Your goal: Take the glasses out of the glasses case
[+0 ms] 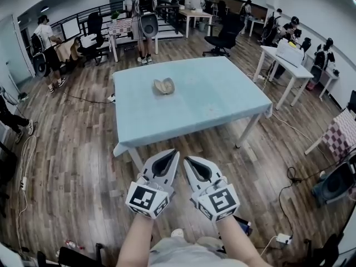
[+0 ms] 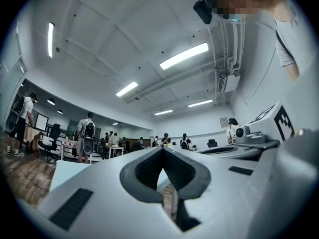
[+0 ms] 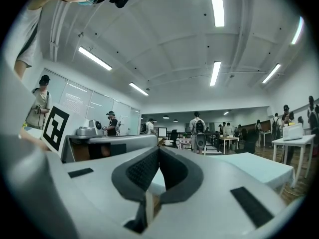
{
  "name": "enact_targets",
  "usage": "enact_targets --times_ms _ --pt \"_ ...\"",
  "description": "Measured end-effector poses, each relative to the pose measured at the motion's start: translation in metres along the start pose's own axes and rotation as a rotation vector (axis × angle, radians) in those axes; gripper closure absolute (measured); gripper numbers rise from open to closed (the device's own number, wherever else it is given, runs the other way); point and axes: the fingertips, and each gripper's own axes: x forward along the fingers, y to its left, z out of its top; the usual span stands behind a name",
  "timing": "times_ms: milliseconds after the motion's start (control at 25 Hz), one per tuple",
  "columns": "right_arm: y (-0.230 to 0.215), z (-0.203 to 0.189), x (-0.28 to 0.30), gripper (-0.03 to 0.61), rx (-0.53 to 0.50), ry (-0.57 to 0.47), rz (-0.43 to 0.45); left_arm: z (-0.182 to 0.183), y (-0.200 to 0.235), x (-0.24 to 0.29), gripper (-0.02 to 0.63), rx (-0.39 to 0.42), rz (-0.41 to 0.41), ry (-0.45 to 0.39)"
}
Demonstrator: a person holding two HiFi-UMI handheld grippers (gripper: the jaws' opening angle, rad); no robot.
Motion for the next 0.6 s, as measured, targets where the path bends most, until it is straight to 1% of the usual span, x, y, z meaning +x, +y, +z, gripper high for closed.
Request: enact_targets --times_ms 360,600 --pt "-0.004 0.001 0.03 0.572 -0.026 0.003 0.0 0.0 0.031 0.005 0.606 -0.007 0.01 -0.025" --pt "-0.007 -0.002 0.043 0.572 -0.025 0.014 0.019 -0.001 0.043 0.01 0.606 -0.014 0.022 -0.023"
